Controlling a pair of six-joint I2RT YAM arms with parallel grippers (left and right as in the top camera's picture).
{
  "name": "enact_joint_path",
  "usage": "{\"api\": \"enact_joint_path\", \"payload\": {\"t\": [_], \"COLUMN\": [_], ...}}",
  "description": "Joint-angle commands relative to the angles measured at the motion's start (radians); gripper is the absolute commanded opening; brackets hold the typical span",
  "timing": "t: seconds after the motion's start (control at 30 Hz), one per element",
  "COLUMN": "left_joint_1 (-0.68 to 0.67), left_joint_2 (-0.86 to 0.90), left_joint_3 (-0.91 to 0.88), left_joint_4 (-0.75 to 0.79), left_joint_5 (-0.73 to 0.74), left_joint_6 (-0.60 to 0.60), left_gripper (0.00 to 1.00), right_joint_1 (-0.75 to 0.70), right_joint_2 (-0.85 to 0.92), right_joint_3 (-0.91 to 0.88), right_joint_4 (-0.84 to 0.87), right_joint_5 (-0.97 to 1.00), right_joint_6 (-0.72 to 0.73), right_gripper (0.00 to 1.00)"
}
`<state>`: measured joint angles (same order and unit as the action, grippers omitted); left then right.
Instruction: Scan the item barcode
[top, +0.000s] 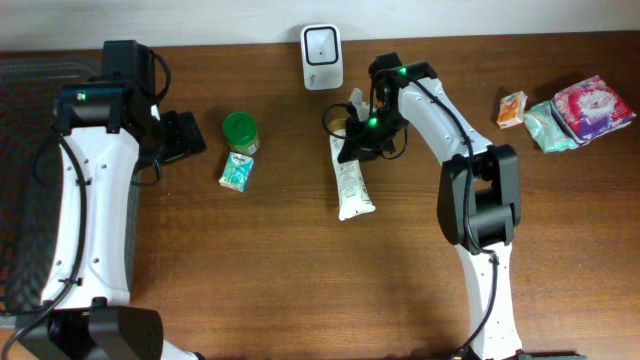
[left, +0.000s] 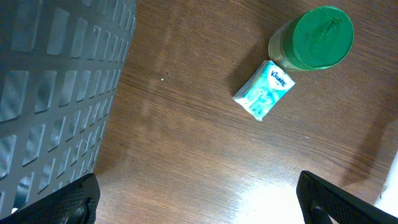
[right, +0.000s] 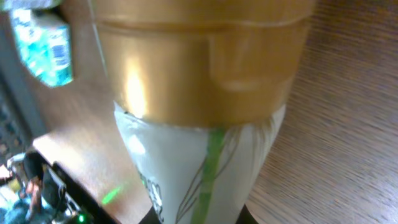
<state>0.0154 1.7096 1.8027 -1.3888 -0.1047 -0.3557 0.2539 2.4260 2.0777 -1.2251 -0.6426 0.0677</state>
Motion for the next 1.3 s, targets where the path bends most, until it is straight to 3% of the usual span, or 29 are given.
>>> {"api": "enact_joint_path", "payload": {"t": [0.0,0.07,0.2,0.27,0.33,0.43,0.6,0.67,0.73,0.8,0.87,1.07,1.17,1.27], "left_joint_1": [0.001,0.001,0.001,0.001,0.001,0.001,0.001,0.001,0.001,0.001,0.001,0.001,0.001,0.001], "left_joint_2": [-0.004,-0.004,-0.004,-0.004,-0.004,-0.004,-0.004,-0.004,-0.004,-0.004,-0.004,-0.004,-0.004,-0.004], "left_joint_3": [0.002,0.002,0.002,0.002,0.002,0.002,0.002,0.002,0.002,0.002,0.002,0.002,0.002,0.002], "left_joint_4": [0.0,0.0,0.0,0.0,0.0,0.0,0.0,0.0,0.0,0.0,0.0,0.0,0.0,0.0], "left_joint_5": [-0.007,-0.007,-0.007,-0.007,-0.007,-0.007,-0.007,-0.007,-0.007,-0.007,-0.007,-0.007,-0.007,-0.007], "left_joint_6": [0.013,0.013,0.013,0.013,0.013,0.013,0.013,0.013,0.013,0.013,0.013,0.013,0.013,0.013], "left_gripper": [0.99,0.99,0.99,0.99,0.99,0.99,0.99,0.99,0.99,0.99,0.99,0.99,0.99,0.99], "right_joint_1": [-0.041,-0.075,-0.12,-0.137,-0.176,-0.211,-0.107,-0.061,-0.014,0.037,0.062,0.03,0.008,-0.016], "right_joint_2": [0.004,0.004,0.004,0.004,-0.001,-0.07,-0.235,-0.261,-0.257,-0.242,-0.205,-0.094,-0.092,-0.092], "right_joint_3": [-0.011,-0.087,-0.193,-0.194,-0.182,-0.163,-0.163,-0.163,-0.164,-0.164,-0.164,-0.165,-0.165,-0.165], "right_joint_4": [0.0,0.052,0.124,0.124,0.074,-0.074,-0.132,-0.087,0.012,0.074,0.116,0.134,0.111,0.1], "right_joint_5": [-0.206,-0.281,-0.296,-0.295,-0.288,-0.288,-0.164,-0.165,-0.084,-0.044,0.129,0.179,0.341,0.341], "right_joint_6": [-0.195,-0.221,-0.211,-0.19,-0.165,-0.274,-0.273,-0.269,-0.155,-0.129,0.007,0.02,0.106,0.106], "right_gripper": [0.06,0.16,0.22,0.43,0.52,0.54,0.52,0.42,0.2,0.13,0.13,0.11,0.1,0.1]}}
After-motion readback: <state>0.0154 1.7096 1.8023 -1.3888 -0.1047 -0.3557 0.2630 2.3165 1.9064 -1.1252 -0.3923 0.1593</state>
